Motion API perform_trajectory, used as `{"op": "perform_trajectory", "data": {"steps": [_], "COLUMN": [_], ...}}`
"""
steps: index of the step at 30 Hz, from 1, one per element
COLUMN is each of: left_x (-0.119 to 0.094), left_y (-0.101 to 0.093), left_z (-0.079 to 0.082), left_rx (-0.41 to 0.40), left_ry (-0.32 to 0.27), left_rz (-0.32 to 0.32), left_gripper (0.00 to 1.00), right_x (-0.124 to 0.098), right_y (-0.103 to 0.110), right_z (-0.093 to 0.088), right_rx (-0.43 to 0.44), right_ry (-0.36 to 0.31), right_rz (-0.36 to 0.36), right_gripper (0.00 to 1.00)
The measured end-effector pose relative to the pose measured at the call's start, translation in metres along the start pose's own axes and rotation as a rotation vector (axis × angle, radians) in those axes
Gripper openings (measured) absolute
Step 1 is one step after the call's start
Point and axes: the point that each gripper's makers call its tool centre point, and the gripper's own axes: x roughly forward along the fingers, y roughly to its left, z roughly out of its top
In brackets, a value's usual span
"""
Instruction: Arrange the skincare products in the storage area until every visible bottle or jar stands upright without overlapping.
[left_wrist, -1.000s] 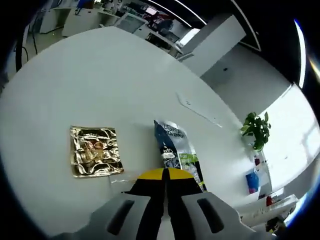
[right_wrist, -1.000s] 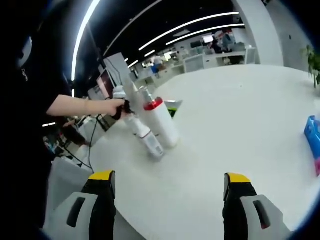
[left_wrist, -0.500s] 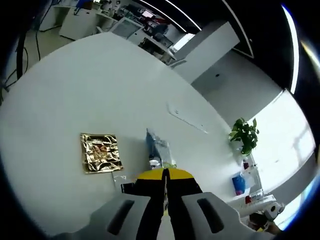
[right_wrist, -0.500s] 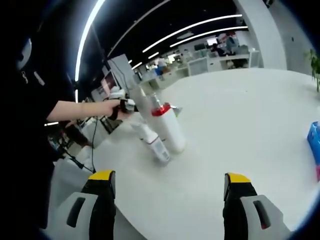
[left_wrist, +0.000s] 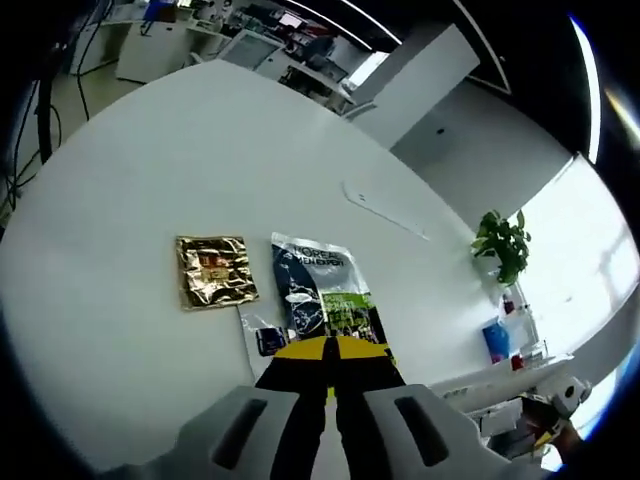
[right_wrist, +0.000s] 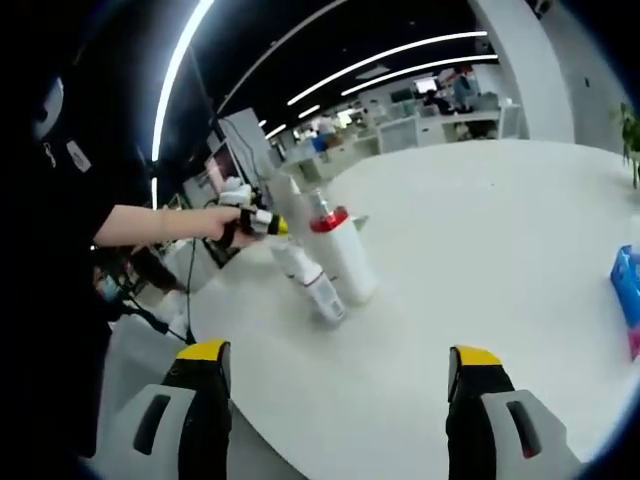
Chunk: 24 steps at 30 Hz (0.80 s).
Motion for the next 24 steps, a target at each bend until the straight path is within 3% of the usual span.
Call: {"op": "perform_trajectory", "data": {"steps": [3, 5, 11, 18, 21, 24], "left_x": [0.009, 0.016, 0.033, 0.051, 0.057, 0.063], "left_y": [-0.002, -0.004, 0.002, -0.004, -0.001, 0.004], "left_z": [0.003, 0.002, -0.001, 0.007, 0.007, 0.002], "left_rx": [-0.002, 0.01, 0.049, 0.178, 0.25, 0.276], "left_ry": [-0.004, 0.009, 0.051, 0.081, 0.121, 0.164], "left_rz": [0.009, 0.013, 0.08, 0.204, 0.277, 0.324], "left_gripper": [0.19, 0.2, 0.36, 0.6, 0.74, 0.82], "right_x": [-0.001, -0.001, 0.0, 0.0, 0.0, 0.0], "right_y": [-0.004, -0.004, -0.007, -0.013, -0.013, -0.013], "right_z": [-0.001, -0.001, -0.002, -0.005, -0.005, -0.005], "right_rx": [0.008, 0.01, 0.016, 0.032, 0.034, 0.035], "right_ry": [-0.002, 0.0, 0.001, 0.006, 0.002, 0.001], "right_rz": [-0.006, -0.007, -0.01, -0.018, -0.018, -0.021], "right_gripper": [0.94, 0.94, 0.94, 0.94, 0.94, 0.94]}}
